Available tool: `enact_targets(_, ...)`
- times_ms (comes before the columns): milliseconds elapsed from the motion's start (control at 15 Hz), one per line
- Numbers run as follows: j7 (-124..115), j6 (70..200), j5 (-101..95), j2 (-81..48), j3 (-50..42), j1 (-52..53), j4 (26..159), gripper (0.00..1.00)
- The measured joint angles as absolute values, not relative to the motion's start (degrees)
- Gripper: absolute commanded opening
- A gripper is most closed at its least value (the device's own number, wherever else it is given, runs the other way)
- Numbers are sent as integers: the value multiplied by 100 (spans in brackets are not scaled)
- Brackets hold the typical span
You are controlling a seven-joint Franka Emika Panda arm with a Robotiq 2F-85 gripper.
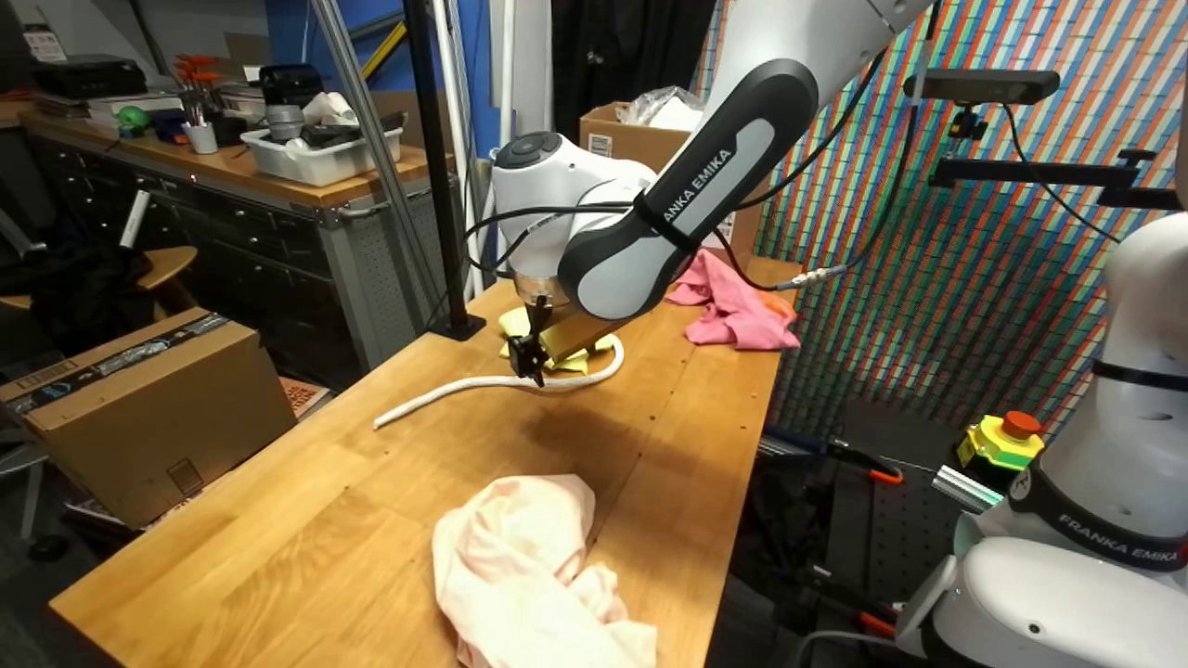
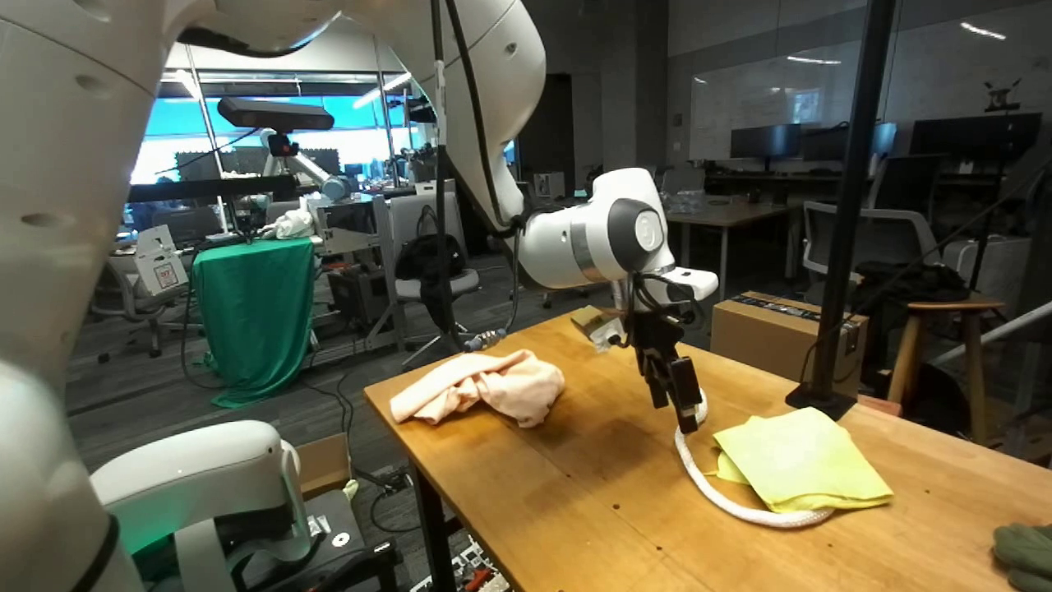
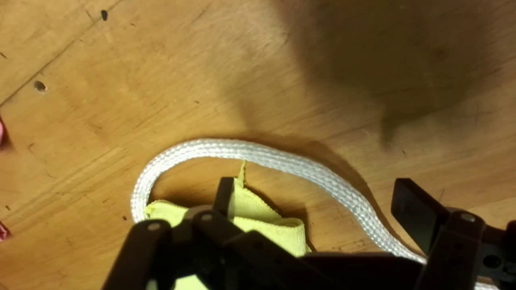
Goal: Move the pink t-shirt and the radish to the right, move the peach t-shirt to the left, move the white cable forwards, move the yellow towel backwards
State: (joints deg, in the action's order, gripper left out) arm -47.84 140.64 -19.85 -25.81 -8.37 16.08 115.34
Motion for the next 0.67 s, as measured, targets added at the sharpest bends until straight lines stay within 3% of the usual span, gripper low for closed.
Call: enact_targets(667,-2510,13781,-1723,-2163,-446,1024,11841,100)
